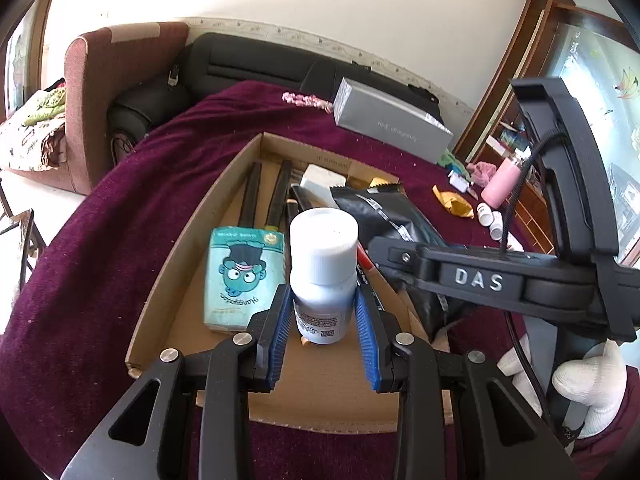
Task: Organize objects
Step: 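Lower the bottle and pouch into the tray and open both grippers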
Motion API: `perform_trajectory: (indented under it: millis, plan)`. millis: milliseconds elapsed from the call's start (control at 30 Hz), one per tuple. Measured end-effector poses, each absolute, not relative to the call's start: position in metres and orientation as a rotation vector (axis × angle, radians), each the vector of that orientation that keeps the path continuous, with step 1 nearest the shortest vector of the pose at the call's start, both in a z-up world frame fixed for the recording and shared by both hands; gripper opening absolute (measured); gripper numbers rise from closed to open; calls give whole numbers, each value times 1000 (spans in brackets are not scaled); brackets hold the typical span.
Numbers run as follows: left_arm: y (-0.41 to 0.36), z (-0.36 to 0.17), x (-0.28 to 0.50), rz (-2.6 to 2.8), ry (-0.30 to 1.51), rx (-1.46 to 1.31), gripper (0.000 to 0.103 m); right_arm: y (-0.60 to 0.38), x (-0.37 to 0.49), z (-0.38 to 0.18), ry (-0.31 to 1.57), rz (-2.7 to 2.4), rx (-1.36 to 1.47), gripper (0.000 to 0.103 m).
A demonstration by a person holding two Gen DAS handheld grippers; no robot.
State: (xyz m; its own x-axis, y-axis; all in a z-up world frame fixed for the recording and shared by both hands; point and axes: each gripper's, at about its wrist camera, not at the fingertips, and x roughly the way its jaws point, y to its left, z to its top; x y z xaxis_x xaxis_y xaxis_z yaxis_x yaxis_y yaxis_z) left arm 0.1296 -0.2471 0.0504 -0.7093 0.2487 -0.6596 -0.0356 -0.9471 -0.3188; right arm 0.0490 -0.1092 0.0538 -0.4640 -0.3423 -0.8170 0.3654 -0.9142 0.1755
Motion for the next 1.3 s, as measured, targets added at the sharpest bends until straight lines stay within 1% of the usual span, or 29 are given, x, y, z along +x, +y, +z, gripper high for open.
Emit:
perform_trajectory:
  millis: [500,600,967,1167,1300]
  plan:
    - [-235,46,109,2696,-379,-1158,27,-114,18,35,56,-2400,1400,43]
    - [-238,38,103,2676,-409,-1183,28,-114,13,32,53,-2400,1415,43]
    - [-246,36,94,2683,-446,-1187,27,-119,-4,27,55,-2399,1421,44]
    - [-254,36,92,2679,-505,-1186,27,-122,-10,23,56,-2397,1432,45]
    - [-259,41,94,2685,-532,-1169,29,-121,-12,21,36,-2396,1437,46]
